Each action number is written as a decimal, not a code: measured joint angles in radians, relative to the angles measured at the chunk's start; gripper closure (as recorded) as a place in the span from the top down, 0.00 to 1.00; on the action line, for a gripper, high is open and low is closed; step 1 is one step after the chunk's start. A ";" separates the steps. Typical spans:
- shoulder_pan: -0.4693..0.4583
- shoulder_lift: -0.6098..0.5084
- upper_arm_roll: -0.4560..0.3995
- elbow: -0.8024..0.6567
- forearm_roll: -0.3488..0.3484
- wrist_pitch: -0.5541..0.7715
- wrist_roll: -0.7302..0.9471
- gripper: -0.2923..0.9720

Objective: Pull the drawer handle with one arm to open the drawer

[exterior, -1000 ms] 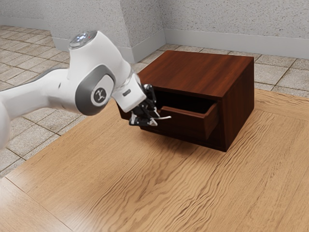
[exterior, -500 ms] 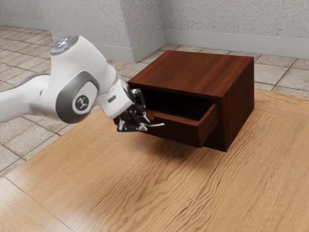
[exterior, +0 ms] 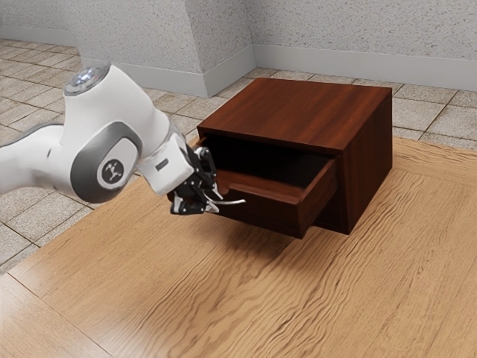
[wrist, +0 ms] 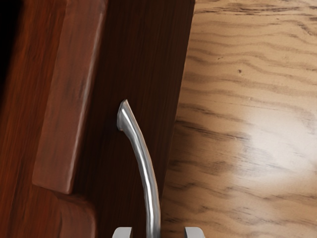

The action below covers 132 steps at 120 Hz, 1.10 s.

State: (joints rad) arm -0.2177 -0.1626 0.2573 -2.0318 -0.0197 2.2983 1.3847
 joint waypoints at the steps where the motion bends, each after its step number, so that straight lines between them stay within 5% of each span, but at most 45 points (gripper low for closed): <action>1: 0.000 -0.001 -0.001 -0.002 0.000 0.000 0.000 0.27; 120: 0.003 -0.203 -0.026 -0.105 0.051 -0.009 -0.046 0.26; 132: 0.003 -0.236 -0.028 -0.062 0.056 -0.056 -0.048 0.37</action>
State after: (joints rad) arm -0.2148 -0.3984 0.2295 -2.0935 0.0359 2.2422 1.3367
